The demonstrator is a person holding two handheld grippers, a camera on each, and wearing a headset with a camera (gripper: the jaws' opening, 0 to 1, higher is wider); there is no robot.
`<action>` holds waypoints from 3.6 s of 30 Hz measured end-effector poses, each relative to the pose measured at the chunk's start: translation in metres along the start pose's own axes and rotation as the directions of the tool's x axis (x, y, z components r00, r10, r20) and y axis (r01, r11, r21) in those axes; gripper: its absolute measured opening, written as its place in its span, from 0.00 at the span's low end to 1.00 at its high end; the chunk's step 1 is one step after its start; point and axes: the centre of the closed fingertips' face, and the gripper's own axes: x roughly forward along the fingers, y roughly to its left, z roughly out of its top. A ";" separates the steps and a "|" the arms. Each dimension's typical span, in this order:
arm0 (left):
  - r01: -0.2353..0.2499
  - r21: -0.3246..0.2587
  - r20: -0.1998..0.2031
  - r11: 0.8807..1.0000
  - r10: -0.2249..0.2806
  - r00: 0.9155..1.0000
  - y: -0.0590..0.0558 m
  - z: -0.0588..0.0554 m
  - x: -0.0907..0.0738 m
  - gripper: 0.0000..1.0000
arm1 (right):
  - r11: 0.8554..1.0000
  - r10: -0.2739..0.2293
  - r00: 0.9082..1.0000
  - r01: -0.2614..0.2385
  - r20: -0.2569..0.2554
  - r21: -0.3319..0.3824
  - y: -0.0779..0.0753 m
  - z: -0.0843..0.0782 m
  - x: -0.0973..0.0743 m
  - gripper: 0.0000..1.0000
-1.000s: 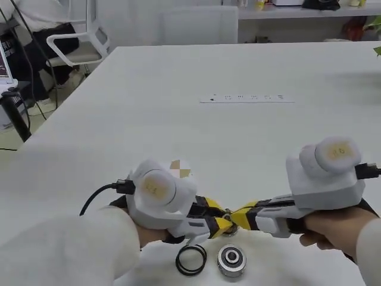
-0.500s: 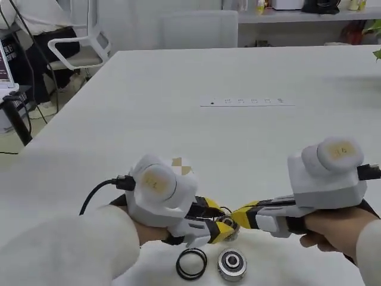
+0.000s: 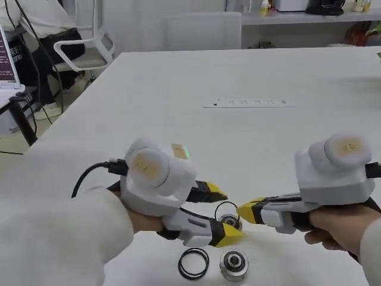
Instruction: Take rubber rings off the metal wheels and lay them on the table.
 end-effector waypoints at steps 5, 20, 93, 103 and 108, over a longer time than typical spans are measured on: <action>-0.040 0.034 0.081 0.999 0.037 0.996 0.006 0.034 -0.026 0.51 | 1.000 0.000 1.000 -0.001 0.025 0.031 0.001 0.007 -0.003 0.00; -0.182 0.097 0.075 0.978 0.175 0.982 0.006 0.029 -0.112 0.67 | 0.995 0.073 0.995 -0.077 0.071 0.055 0.023 0.020 -0.002 0.00; -0.321 -0.251 0.024 0.913 0.337 0.941 -0.024 -0.057 -0.146 0.75 | 0.970 0.243 0.955 -0.244 -0.170 0.018 0.075 -0.045 0.027 0.00; -0.320 -0.249 0.020 0.914 0.336 0.942 -0.025 -0.058 -0.146 0.75 | 0.971 0.218 0.959 -0.231 -0.182 -0.057 0.074 -0.046 0.028 0.00; -0.321 -0.247 0.019 0.914 0.336 0.942 -0.024 -0.058 -0.146 0.75 | 0.972 0.203 0.961 -0.221 -0.187 -0.084 0.072 -0.046 0.028 0.00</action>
